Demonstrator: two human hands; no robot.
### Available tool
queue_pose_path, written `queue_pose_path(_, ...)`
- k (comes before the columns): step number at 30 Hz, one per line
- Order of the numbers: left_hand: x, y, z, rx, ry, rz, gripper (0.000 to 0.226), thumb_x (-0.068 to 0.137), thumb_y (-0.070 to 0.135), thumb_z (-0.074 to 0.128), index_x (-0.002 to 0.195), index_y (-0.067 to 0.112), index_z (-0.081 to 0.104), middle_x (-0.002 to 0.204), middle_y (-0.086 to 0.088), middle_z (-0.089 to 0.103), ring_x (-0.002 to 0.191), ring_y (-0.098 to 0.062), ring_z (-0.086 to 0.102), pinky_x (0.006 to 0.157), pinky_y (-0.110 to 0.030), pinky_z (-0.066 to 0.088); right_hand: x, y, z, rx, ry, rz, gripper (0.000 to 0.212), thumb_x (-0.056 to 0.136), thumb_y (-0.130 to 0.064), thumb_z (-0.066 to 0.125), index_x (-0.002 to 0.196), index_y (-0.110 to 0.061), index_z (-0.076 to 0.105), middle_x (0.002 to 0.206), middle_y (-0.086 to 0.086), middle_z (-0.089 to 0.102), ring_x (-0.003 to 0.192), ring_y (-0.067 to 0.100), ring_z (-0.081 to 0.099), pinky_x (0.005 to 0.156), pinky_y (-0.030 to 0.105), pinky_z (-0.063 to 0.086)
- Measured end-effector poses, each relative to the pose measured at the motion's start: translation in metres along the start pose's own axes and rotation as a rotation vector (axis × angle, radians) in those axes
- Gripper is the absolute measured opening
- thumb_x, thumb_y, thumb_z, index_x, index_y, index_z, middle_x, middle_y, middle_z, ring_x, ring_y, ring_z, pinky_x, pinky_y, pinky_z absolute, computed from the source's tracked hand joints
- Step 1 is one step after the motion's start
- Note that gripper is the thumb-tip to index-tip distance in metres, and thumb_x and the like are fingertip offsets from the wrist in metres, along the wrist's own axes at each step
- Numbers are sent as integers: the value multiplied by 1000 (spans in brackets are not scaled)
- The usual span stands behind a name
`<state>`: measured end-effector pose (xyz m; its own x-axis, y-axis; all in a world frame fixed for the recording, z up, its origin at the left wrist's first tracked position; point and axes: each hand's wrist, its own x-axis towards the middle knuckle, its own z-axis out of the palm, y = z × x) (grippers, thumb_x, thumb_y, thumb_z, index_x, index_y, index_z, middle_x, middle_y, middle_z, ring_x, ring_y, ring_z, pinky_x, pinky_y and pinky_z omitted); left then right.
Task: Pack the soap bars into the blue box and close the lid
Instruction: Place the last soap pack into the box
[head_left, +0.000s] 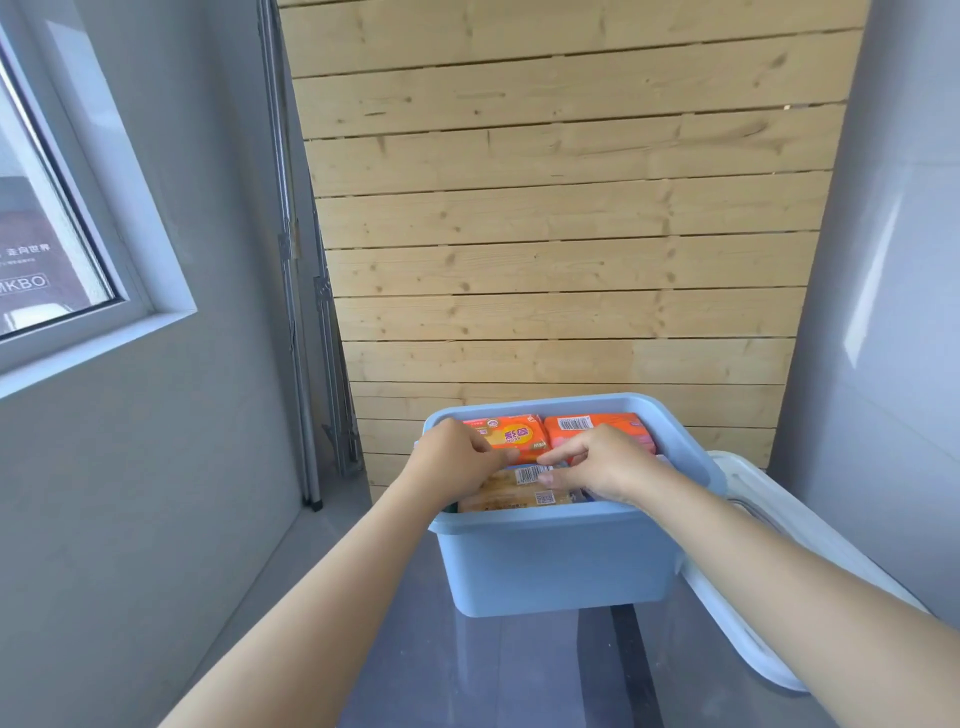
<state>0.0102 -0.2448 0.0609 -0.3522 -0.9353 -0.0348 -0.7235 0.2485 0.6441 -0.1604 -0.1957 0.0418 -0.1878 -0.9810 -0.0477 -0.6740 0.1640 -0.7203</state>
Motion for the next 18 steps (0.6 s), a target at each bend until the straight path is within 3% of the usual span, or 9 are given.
queue_pose_path(4, -26, 15, 11, -157, 103, 120, 36, 89, 31, 54, 82, -2, 67, 69, -9, 61, 55, -17, 41, 48, -22, 32, -25, 6, -13, 60, 234, -74, 28, 79, -32, 70, 106, -23, 70, 79, -11, 62, 63, -5, 53, 56, 9, 36)
queue_pose_path(6, -43, 28, 19, -263, 110, 178, 29, 89, 29, 53, 77, 9, 71, 71, -3, 70, 57, -15, 51, 47, -20, 35, -46, 13, -19, 90, 366, -122, 16, 81, -27, 69, 97, -28, 71, 89, -6, 66, 68, -4, 53, 57, 8, 36)
queue_pose_path(9, -64, 48, 41, -384, 81, 245, 24, 88, 27, 52, 74, 22, 71, 73, 3, 72, 71, -16, 66, 53, -22, 41, -85, 30, -23, 66, 501, -169, 17, 81, -22, 67, 87, -38, 69, 81, -14, 61, 68, -4, 51, 60, 9, 37)
queue_pose_path(12, -80, 65, 75, -451, -29, 275, 23, 88, 22, 50, 78, 24, 71, 76, 4, 71, 71, -9, 68, 59, -22, 47, -119, 59, -29, 43, 564, -127, 20, 81, -18, 66, 89, -36, 70, 79, -17, 58, 69, -3, 52, 59, 11, 38)
queue_pose_path(14, -90, 71, 101, -458, -124, 273, 24, 88, 19, 49, 79, 25, 70, 74, 9, 68, 66, -2, 66, 59, -15, 47, -136, 85, -31, 21, 577, -62, 20, 79, -15, 65, 89, -32, 71, 76, -18, 58, 70, -10, 51, 59, 9, 38)
queue_pose_path(16, -96, 76, 130, -444, -204, 239, 24, 88, 19, 48, 82, 25, 71, 77, 9, 68, 71, -8, 68, 61, -15, 47, -150, 114, -30, -3, 558, 27, 17, 79, -14, 66, 91, -25, 72, 75, -17, 57, 68, -8, 51, 57, 9, 38)
queue_pose_path(18, -98, 76, 157, -418, -250, 204, 25, 87, 19, 47, 89, 25, 71, 83, 7, 67, 73, -17, 66, 60, -17, 47, -160, 141, -29, -17, 507, 125, 17, 80, -18, 67, 95, -24, 71, 84, -11, 61, 70, 0, 52, 65, 20, 43)
